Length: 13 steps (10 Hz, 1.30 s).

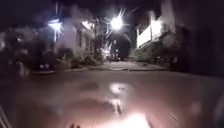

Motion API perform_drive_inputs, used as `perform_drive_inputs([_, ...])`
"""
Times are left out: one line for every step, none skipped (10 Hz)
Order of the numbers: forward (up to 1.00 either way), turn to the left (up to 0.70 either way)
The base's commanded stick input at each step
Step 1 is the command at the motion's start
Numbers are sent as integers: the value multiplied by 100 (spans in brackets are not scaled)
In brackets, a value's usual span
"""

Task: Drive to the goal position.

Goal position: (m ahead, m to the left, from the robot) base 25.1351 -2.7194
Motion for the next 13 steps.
perform_drive_inputs([100, 0])
perform_drive_inputs([100, -10])
perform_drive_inputs([100, -27])
perform_drive_inputs([100, -27])
perform_drive_inputs([100, -27])
perform_drive_inputs([100, -27])
perform_drive_inputs([100, -27])
perform_drive_inputs([100, -27])
perform_drive_inputs([100, -27])
perform_drive_inputs([100, 0])
perform_drive_inputs([100, 0])
perform_drive_inputs([100, 0])
perform_drive_inputs([100, 0])
